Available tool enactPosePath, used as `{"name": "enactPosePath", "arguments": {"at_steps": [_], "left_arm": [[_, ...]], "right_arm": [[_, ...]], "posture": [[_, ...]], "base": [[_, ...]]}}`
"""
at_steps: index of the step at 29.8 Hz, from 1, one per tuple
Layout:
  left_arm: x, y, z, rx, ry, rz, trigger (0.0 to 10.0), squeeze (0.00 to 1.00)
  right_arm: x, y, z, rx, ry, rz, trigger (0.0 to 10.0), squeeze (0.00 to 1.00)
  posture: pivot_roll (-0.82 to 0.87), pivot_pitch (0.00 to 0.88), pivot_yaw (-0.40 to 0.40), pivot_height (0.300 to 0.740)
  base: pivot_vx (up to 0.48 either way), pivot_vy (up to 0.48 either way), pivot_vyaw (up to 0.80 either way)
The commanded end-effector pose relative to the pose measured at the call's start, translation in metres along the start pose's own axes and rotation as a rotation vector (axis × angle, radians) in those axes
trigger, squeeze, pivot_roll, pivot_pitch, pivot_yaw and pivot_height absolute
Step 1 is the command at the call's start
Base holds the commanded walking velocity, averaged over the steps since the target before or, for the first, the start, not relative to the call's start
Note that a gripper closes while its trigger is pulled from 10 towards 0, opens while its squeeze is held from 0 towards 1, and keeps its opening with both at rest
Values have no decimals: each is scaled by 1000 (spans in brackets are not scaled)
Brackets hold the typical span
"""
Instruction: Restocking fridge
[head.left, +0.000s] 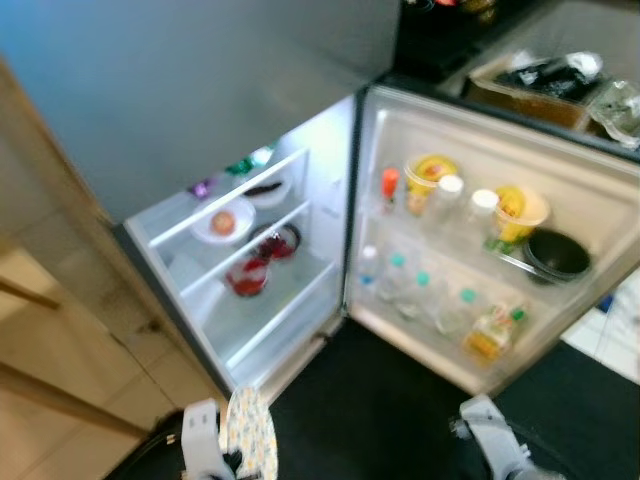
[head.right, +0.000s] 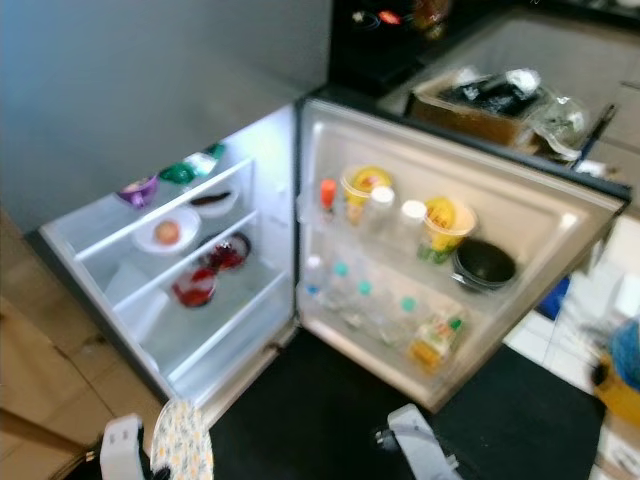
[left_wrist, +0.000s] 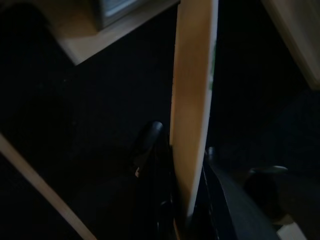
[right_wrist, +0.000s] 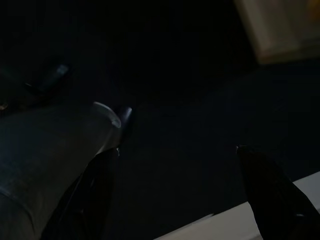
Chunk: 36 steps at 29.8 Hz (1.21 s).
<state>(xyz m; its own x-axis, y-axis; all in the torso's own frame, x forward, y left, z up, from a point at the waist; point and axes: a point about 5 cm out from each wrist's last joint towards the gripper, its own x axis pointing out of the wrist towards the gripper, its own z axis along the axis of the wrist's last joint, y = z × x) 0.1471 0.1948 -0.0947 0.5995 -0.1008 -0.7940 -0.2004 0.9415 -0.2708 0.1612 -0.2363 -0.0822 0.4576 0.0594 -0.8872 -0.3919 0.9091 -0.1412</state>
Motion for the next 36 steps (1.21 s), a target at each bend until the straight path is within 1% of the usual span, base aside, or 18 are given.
{"name": "enactPosePath", "arguments": {"at_steps": [1, 7, 22, 27, 28, 30, 36], "left_arm": [[0, -1, -3, -6, 7, -7, 10000, 0], [0, -2, -2, -7, 3, -14, 10000, 0], [0, -4, -3, -23, 13, -27, 10000, 0], [1, -6, -3, -27, 14, -33, 10000, 0], [1, -6, -3, -29, 14, -35, 10000, 0], [1, -6, -3, -26, 18, -37, 10000, 0], [1, -6, -4, -21, 28, -43, 10000, 0]], "right_arm": [[1, 2, 2, -2, -2, 10, 10000, 0], [0, 1, -1, 0, 5, 7, 10000, 0], [1, 5, -4, 5, 12, 8, 10000, 0], [0, 1, -4, -2, 19, -35, 10000, 0], [0, -1, -4, 15, 17, -50, 10000, 0], [0, -2, -4, 19, 26, -63, 10000, 0], [0, 0, -5, 21, 24, -55, 10000, 0]], "posture": [[-20, 12, -32, 740], [-21, 19, -29, 740], [-25, 38, -21, 740], [-25, 44, -20, 740], [-25, 44, -20, 740], [-25, 44, -20, 740], [-25, 49, -18, 740]], "base": [[0, 0, 775], [0, 0, 775], [0, 0, 775], [0, 0, 787], [0, 0, 0], [0, 0, 0], [0, -404, 0]]}}
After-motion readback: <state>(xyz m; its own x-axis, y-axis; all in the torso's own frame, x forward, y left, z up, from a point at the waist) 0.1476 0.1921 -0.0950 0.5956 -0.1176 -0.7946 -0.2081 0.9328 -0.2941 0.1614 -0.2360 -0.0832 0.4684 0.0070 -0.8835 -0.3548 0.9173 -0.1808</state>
